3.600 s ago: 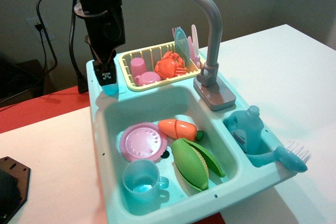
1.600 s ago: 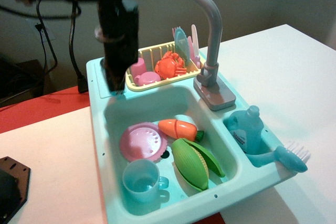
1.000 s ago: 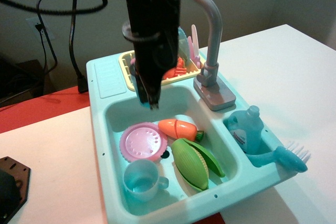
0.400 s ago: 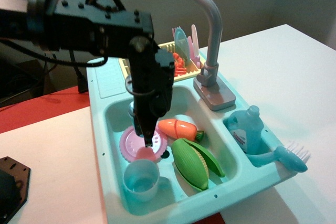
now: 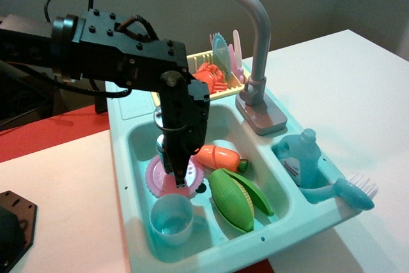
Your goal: Put cup from counter to sink
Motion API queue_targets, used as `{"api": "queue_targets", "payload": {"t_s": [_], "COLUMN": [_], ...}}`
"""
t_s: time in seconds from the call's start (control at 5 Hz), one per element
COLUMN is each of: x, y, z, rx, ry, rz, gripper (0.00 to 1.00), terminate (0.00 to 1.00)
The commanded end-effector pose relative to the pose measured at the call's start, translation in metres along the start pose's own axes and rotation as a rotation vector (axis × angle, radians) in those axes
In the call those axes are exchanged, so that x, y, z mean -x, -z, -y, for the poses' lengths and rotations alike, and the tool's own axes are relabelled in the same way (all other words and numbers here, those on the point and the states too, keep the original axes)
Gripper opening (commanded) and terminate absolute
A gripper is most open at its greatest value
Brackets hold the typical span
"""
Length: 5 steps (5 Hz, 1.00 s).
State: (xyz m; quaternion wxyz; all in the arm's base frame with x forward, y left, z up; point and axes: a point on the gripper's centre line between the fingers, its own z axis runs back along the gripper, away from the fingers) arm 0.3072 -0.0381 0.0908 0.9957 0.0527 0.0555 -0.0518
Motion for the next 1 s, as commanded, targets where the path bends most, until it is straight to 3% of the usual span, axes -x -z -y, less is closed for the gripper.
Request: {"api": "queue_targets", "payload": {"t_s": [0.0, 0.4, 0.6, 0.8], "x": [-0.002, 0.008, 0.018, 0.024], "y": [-0.009, -0.026, -0.056, -0.090], "z": [-0.006, -0.008, -0.017, -0.026], "rx": [0.006, -0.023, -0.022, -0.002], "ry": [-0.061, -0.040, -0.040, -0.052], "rz": [0.056, 0.021, 0.026, 0.038], "gripper": [1.00, 1.00, 1.00, 1.00], "terminate": [0.00, 0.00, 0.00, 1.00]}}
